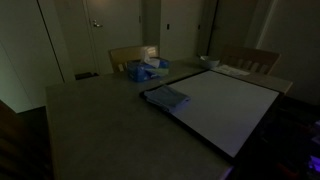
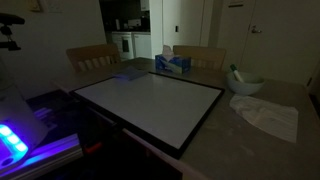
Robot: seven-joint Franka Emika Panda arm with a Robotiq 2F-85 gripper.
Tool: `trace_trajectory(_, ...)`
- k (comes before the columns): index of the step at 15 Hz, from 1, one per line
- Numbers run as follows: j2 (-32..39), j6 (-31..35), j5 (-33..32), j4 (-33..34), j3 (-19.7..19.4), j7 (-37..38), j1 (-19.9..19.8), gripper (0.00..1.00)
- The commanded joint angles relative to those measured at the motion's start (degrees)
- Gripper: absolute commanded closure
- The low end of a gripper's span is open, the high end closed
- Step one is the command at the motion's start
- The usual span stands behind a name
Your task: Wipe the white surface with the cloth
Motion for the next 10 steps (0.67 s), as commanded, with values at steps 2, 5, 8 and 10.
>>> trace_trajectory(2, 4.7, 1.3, -0.8, 2.9, 0.3, 0.8, 1.6, 0.0)
trace_trajectory(5, 10.0, 1.4, -1.2, 6.4, 0.4, 1.1, 2.1, 0.0)
trace_trajectory(8, 11.8, 1.7, -2.1, 8.0, 0.8, 1.6, 2.5, 0.0)
trace_trajectory(10, 15.6, 4.4, -3.5, 9.9, 1.5, 2.7, 3.1, 0.0)
